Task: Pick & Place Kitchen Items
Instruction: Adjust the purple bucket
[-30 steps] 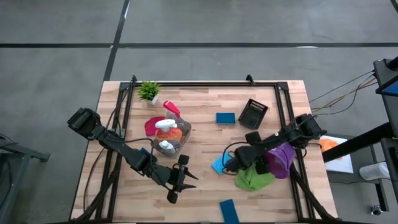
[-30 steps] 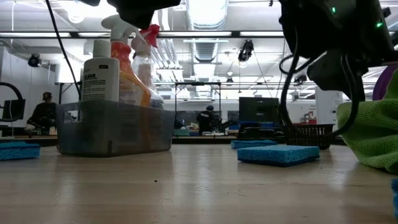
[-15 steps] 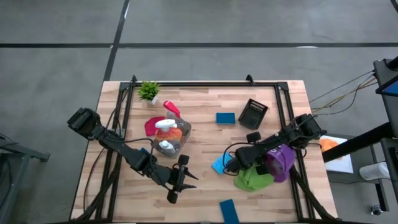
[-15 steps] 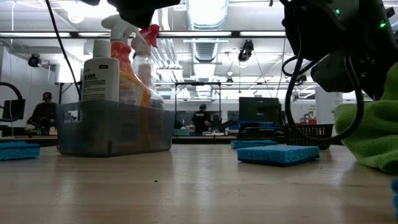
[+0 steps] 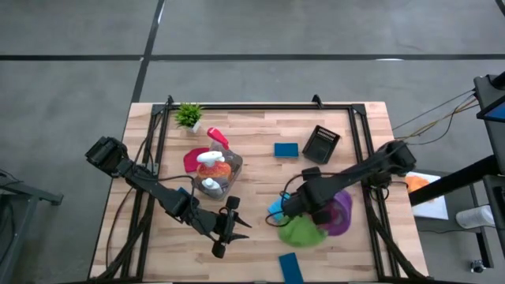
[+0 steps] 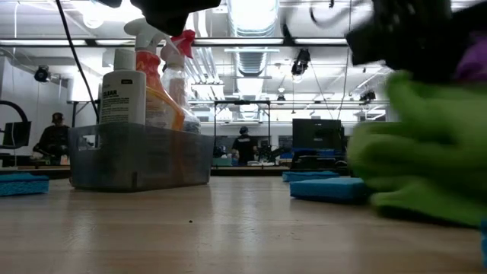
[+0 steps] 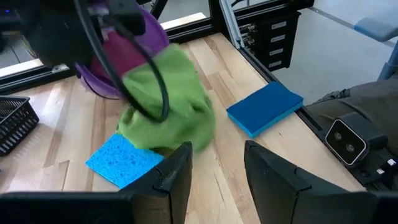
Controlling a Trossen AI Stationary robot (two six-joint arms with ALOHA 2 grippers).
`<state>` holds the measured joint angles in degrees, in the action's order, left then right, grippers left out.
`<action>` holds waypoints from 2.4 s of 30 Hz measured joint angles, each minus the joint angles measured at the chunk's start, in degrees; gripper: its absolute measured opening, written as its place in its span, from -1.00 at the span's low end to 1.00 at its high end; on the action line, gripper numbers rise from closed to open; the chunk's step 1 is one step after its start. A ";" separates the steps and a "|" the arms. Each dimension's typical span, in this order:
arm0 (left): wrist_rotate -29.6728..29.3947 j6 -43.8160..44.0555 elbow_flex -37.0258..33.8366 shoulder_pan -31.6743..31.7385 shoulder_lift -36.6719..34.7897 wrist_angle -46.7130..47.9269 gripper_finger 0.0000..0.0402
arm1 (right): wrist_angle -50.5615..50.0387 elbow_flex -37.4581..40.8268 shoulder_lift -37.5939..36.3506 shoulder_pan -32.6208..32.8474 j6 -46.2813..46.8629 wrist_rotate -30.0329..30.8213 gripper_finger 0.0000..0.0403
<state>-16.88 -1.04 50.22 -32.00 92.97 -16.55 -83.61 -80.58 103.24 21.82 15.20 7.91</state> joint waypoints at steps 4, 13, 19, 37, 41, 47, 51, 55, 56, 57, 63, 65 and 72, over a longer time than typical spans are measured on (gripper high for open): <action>-0.35 0.00 0.00 -0.28 -0.02 0.27 -0.27 | 6.39 -0.12 -4.04 -0.22 -0.54 0.04 -0.90; -2.54 -0.04 0.02 -1.29 -1.67 1.46 -0.27 | 20.15 6.93 -10.22 -1.83 -3.01 -0.01 -0.91; -3.70 -0.32 0.02 -1.80 -2.12 2.03 -0.27 | 27.16 13.34 -13.63 -3.61 -3.46 -0.48 -0.91; -3.67 -0.42 0.02 -1.80 -2.13 2.40 -0.27 | 23.28 14.50 -25.11 -4.00 1.25 7.18 -0.30; -3.67 -0.39 0.02 -1.80 -2.14 2.40 -0.27 | 20.82 14.45 -24.30 -3.95 1.70 6.99 0.11; -3.67 -0.39 0.02 -1.80 -2.14 2.47 -0.27 | 14.65 14.45 -21.75 -4.22 4.39 7.07 0.43; -3.67 -0.39 0.02 -1.80 -2.16 2.43 -0.27 | 12.09 14.45 -20.54 -4.37 4.54 7.07 0.44; -3.66 -0.39 0.02 -1.78 -2.16 2.39 -0.27 | 11.94 14.31 -20.12 -4.82 4.33 7.06 0.33; -3.67 -0.39 0.02 -1.78 -2.16 2.40 -0.27 | 11.95 14.28 -20.09 -4.90 4.31 7.08 0.27; -3.67 -0.39 0.02 -1.78 -2.16 2.38 -0.27 | 11.95 14.26 -20.06 -5.06 4.31 7.16 0.21; -3.66 -0.39 0.02 -1.78 -2.16 2.31 -0.27 | 11.32 14.17 -20.06 -5.96 4.63 7.16 -0.39; -3.65 -0.39 0.02 -1.78 -2.16 2.31 -0.27 | 10.32 14.17 -20.08 -6.58 5.42 6.11 -0.64; -3.65 -0.39 0.02 -1.78 -2.16 2.34 -0.27 | 3.80 14.02 -20.13 -7.97 8.00 3.87 -0.83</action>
<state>-20.53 -1.42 50.24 -33.78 90.80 -14.22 -79.81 -66.57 83.11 13.85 23.20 11.78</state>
